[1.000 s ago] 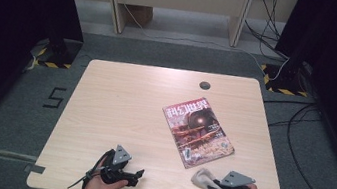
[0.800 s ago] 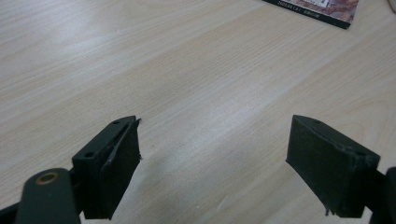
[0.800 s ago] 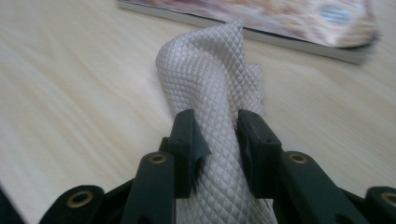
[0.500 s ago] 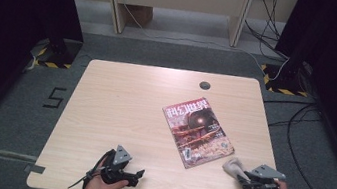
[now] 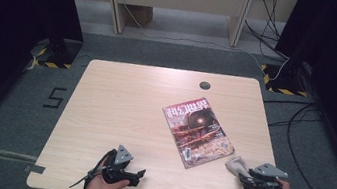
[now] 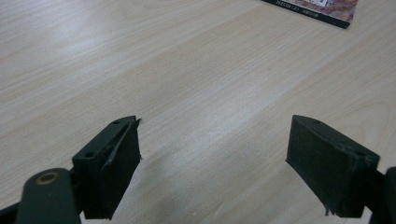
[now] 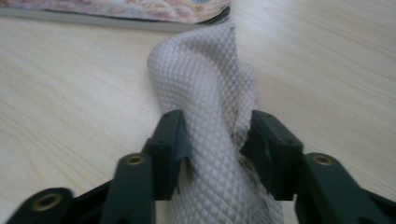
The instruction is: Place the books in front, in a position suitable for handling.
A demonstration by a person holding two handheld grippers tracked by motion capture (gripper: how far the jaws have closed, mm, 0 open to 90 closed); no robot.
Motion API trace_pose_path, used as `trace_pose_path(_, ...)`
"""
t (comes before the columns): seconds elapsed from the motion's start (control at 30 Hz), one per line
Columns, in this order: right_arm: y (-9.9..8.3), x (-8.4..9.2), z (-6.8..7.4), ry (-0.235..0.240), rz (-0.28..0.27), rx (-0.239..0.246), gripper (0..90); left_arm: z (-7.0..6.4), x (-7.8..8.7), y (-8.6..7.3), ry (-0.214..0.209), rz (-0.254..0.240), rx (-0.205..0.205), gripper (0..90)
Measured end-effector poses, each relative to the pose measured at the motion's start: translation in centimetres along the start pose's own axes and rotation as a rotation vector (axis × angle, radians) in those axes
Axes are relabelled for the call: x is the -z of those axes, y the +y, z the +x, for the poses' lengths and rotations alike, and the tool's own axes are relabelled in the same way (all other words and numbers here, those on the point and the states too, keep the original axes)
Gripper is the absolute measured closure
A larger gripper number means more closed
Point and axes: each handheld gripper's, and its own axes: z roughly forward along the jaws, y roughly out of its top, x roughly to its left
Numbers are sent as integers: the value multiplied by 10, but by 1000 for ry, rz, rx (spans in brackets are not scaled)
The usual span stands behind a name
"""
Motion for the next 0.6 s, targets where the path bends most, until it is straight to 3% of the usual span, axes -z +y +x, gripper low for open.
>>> trace_pose_path(0.13, 11, 4, 3, 19, -100, -30, 380, 1, -2, 1, 1, -2, 8, 168)
trace_pose_path(0.2, 20, 1, 9, 43, -112, -23, 353, 0, -2, 1, 1, -5, 10, 169)
trace_pose_path(0.4, 48, -22, 24, 65, -61, 26, 328, -1, -3, 2, 0, -5, 9, 169)
trace_pose_path(0.47, 57, -32, 20, 77, -49, 1, 324, -1, -3, 2, 3, -9, 13, 170)
trace_pose_path(0.53, 66, -41, 15, 69, -41, -53, 314, 0, -3, 2, 4, -8, 12, 170)
trace_pose_path(0.6, 74, -47, 13, 64, -8, -61, 304, -1, -3, 1, 2, -7, 9, 170)
